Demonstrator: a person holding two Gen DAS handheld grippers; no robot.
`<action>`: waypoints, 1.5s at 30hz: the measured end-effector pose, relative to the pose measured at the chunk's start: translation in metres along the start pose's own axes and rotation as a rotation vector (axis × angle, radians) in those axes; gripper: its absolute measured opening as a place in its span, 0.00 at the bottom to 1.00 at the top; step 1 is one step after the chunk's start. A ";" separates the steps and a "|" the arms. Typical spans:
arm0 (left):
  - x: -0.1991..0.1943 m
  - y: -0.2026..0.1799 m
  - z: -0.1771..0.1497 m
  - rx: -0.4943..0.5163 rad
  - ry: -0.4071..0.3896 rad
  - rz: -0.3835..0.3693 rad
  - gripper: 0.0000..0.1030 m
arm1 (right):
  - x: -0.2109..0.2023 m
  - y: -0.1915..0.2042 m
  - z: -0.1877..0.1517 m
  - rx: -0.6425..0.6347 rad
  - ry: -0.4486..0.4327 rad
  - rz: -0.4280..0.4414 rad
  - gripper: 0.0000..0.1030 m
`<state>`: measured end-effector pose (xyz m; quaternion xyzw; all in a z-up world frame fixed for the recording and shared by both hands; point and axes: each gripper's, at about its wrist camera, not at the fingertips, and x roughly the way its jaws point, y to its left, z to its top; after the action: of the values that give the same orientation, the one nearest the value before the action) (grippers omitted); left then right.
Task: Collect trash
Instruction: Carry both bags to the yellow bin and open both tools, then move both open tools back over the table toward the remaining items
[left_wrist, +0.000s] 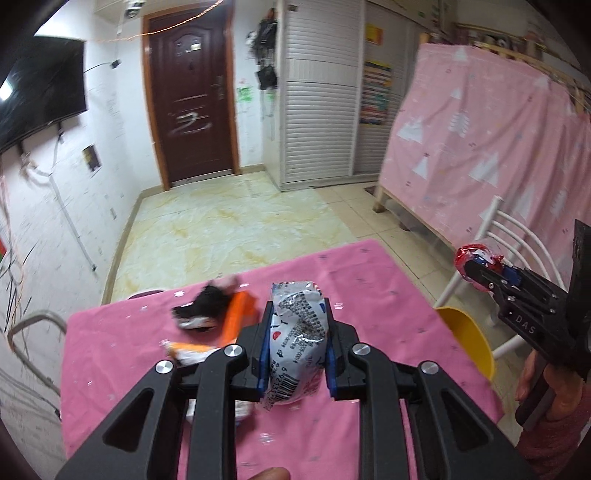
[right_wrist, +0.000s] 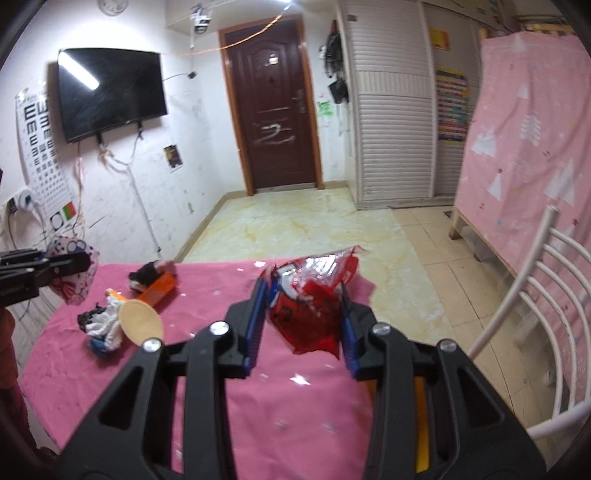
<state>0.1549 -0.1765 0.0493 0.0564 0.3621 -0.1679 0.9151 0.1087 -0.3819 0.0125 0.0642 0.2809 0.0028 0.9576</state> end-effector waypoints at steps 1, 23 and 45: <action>0.001 -0.011 0.001 0.015 0.001 -0.010 0.14 | -0.003 -0.007 -0.002 0.010 -0.001 -0.007 0.33; 0.062 -0.193 0.019 0.183 0.093 -0.240 0.14 | -0.008 -0.118 -0.070 0.164 0.102 -0.123 0.44; 0.095 -0.249 0.016 0.215 0.147 -0.291 0.43 | -0.044 -0.153 -0.078 0.225 0.049 -0.192 0.55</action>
<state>0.1429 -0.4392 0.0012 0.1131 0.4124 -0.3316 0.8409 0.0252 -0.5258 -0.0482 0.1440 0.3074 -0.1186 0.9331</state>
